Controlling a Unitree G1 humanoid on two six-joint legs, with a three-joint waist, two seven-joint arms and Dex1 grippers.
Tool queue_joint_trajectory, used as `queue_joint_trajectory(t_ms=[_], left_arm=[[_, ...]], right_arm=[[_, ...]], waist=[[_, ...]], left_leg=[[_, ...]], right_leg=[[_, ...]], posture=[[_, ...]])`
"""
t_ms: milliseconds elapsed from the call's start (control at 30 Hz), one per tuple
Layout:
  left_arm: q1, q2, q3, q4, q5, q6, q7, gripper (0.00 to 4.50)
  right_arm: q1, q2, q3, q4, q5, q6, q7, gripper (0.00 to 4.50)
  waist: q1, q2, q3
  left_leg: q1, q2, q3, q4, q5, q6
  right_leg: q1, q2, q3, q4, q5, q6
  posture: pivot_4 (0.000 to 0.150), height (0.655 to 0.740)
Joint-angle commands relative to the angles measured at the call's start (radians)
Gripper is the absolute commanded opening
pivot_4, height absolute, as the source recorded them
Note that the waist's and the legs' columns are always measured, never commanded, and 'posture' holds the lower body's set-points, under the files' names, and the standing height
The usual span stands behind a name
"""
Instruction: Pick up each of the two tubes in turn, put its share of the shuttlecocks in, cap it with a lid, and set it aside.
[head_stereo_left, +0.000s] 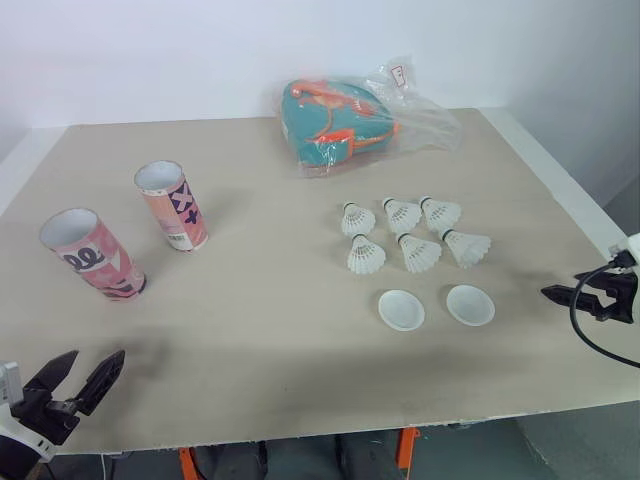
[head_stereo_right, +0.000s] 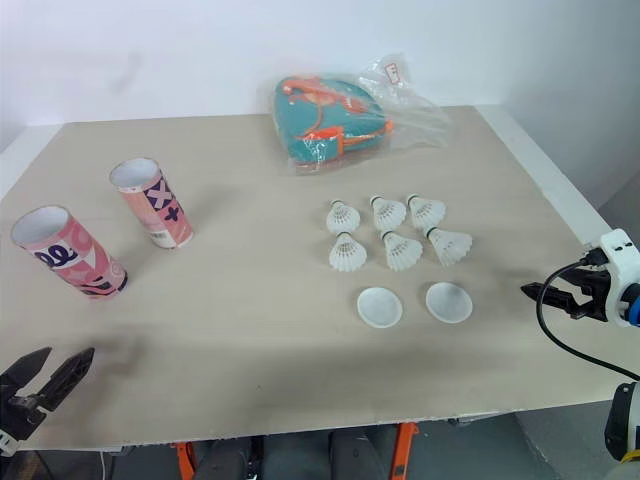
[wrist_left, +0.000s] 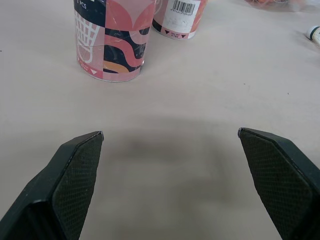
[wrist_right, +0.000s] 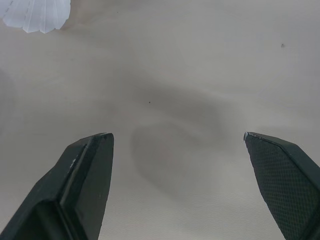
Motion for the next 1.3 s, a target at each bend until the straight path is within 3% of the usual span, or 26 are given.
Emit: queue_joint_trajectory(t_ms=[33, 967, 1167, 1300], left_arm=[[-0.006, 0.017, 0.005, 0.0, -0.004, -0.009, -0.016, 4.5], [-0.067, 0.048, -0.027, 0.034, -0.011, 0.007, -0.046, 4.5], [-0.092, 0.039, -0.019, 0.019, -0.038, 0.028, 0.022, 4.5], [-0.095, 0.034, -0.029, 0.004, -0.047, 0.038, 0.055, 4.5]], right_arm=[[0.003, -0.019, -0.025, -0.006, 0.015, -0.011, 0.004, 4.46], [0.042, 0.0, -0.044, -0.065, 0.062, -0.015, 0.027, 4.46], [0.018, 0.017, -0.066, -0.135, 0.109, 0.007, 0.048, 4.46], [0.005, 0.04, -0.079, -0.295, 0.176, 0.073, 0.107, 4.46]], waist=[[0.0, 0.0, 0.0], [-0.001, 0.0, 0.0], [-0.001, 0.0, 0.0], [0.0, 0.001, 0.0]], left_leg=[[0.0, 0.0, 0.0, 0.0, 0.0, 0.0], [0.0, 0.0, 0.0, 0.0, 0.0, 0.0], [0.0, 0.0, 0.0, 0.0, 0.0, 0.0], [0.0, 0.001, 0.0, 0.0, 0.0, 0.0]], right_leg=[[0.0, 0.0, 0.0, 0.0, 0.0, 0.0], [0.0, 0.0, 0.0, 0.0, 0.0, 0.001], [0.001, 0.0, 0.0, 0.0, 0.001, 0.001], [0.001, 0.001, 0.0, 0.0, 0.001, 0.001]], posture=[[0.15, 0.74], [0.15, 0.74], [0.15, 0.74], [0.15, 0.74]])
